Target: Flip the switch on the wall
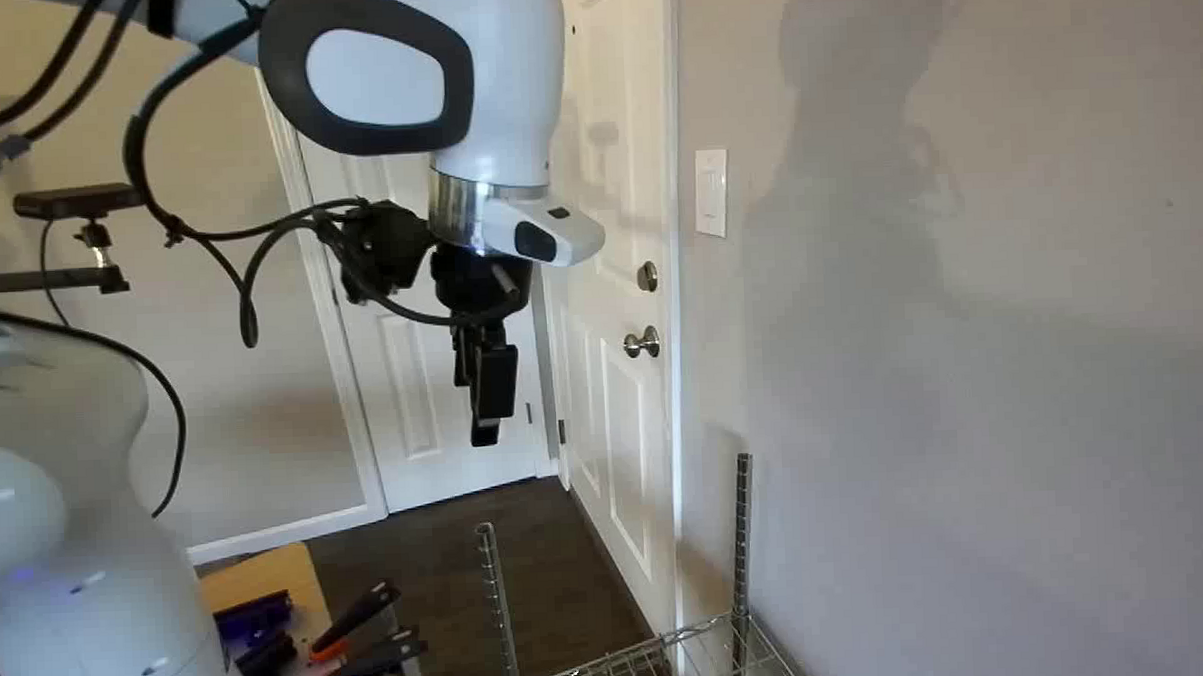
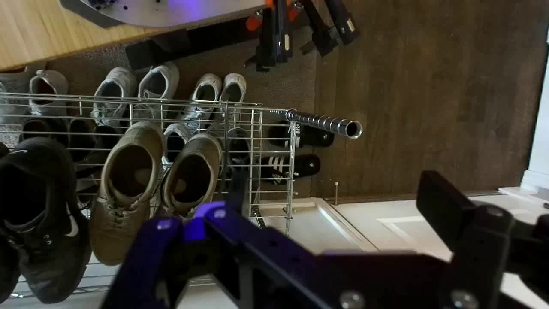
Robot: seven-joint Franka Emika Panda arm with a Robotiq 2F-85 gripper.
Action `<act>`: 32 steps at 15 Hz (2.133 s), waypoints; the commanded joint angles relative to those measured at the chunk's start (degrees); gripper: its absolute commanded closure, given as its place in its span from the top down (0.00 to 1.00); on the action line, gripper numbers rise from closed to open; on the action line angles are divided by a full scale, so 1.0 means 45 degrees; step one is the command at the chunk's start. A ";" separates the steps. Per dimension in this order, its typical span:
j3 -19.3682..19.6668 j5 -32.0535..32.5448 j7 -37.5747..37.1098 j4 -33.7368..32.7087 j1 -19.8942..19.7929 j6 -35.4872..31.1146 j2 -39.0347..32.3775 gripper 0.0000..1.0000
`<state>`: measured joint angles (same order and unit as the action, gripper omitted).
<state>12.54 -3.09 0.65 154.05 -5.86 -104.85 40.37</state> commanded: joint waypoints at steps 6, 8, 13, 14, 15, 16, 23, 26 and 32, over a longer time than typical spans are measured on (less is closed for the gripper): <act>-0.0275 -0.0172 0.0173 -0.0019 -0.0309 0.0028 -0.0050 1.00; -0.0275 -0.0172 0.0173 -0.0019 -0.0309 0.0028 -0.0050 1.00; -0.0275 -0.0172 0.0173 -0.0019 -0.0309 0.0028 -0.0050 1.00; -0.0275 -0.0172 0.0173 -0.0019 -0.0309 0.0028 -0.0050 1.00; -0.0275 -0.0172 0.0173 -0.0019 -0.0309 0.0028 -0.0050 1.00; -0.0275 -0.0172 0.0173 -0.0019 -0.0309 0.0028 -0.0050 1.00; -0.1037 -0.0153 0.0517 -0.1019 0.0561 0.0140 -0.1210 1.00; -0.1816 -0.0177 0.0949 -0.1819 0.1569 0.0038 -0.2367 1.00; -0.2734 0.0185 0.1360 -0.3468 0.2295 -0.2308 -0.4626 1.00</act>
<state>1.20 -2.98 3.86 142.52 4.38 -109.42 25.20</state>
